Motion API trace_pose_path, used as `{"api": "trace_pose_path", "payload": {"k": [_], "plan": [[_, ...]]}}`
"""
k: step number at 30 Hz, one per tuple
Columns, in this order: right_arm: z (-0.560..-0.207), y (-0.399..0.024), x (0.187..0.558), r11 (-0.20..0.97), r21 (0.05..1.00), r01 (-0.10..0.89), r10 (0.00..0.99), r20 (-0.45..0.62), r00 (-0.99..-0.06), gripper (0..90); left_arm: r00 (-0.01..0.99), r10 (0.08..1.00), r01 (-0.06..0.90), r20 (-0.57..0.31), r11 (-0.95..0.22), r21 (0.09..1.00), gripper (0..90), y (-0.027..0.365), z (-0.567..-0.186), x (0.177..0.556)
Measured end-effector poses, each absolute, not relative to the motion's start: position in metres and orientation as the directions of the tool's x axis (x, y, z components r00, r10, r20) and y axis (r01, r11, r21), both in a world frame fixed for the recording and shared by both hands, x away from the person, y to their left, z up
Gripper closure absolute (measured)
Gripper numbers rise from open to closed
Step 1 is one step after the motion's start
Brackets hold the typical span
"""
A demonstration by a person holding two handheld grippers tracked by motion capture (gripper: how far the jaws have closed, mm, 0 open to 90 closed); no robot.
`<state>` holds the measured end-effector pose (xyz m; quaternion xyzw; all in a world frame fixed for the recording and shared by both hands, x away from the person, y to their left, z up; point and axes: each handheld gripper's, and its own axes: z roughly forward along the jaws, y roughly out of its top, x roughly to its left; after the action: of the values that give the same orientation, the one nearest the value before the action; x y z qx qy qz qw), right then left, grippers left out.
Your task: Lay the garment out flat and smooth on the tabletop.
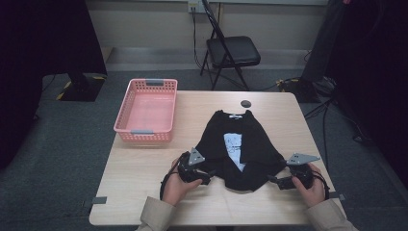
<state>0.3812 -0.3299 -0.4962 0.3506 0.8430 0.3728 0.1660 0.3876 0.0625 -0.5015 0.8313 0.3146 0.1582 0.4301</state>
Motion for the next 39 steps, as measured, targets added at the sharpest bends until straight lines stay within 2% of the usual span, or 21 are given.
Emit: {"api": "trace_pose_path", "payload": {"k": [7, 15, 28, 33, 39], "plan": [[-0.499, -0.327, 0.381, 0.509, 0.731, 0.454, 0.705, -0.052, -0.707, 10.9, 0.747, 0.664, 0.403, 0.000, -0.454, 0.795, 17.0, 0.071, -0.509, 0.383], [-0.501, -0.328, 0.381, 0.503, 0.735, 0.455, 0.701, -0.039, -0.712, 9.6, 0.761, 0.648, 0.378, 0.001, -0.444, 0.812, 13.5, 0.075, -0.513, 0.381], [-0.501, -0.327, 0.381, 0.496, 0.736, 0.462, 0.707, -0.034, -0.706, 9.5, 0.761, 0.648, 0.377, 0.000, -0.443, 0.814, 13.4, 0.075, -0.513, 0.380], [-0.494, -0.326, 0.382, 0.486, 0.747, 0.454, 0.711, -0.036, -0.702, 13.6, 0.761, 0.649, 0.377, 0.000, -0.442, 0.814, 13.4, 0.075, -0.513, 0.380], [-0.470, -0.312, 0.387, 0.474, 0.790, 0.388, 0.692, -0.063, -0.719, 20.5, 0.761, 0.648, 0.377, 0.000, -0.443, 0.814, 13.4, 0.075, -0.513, 0.380]]}}
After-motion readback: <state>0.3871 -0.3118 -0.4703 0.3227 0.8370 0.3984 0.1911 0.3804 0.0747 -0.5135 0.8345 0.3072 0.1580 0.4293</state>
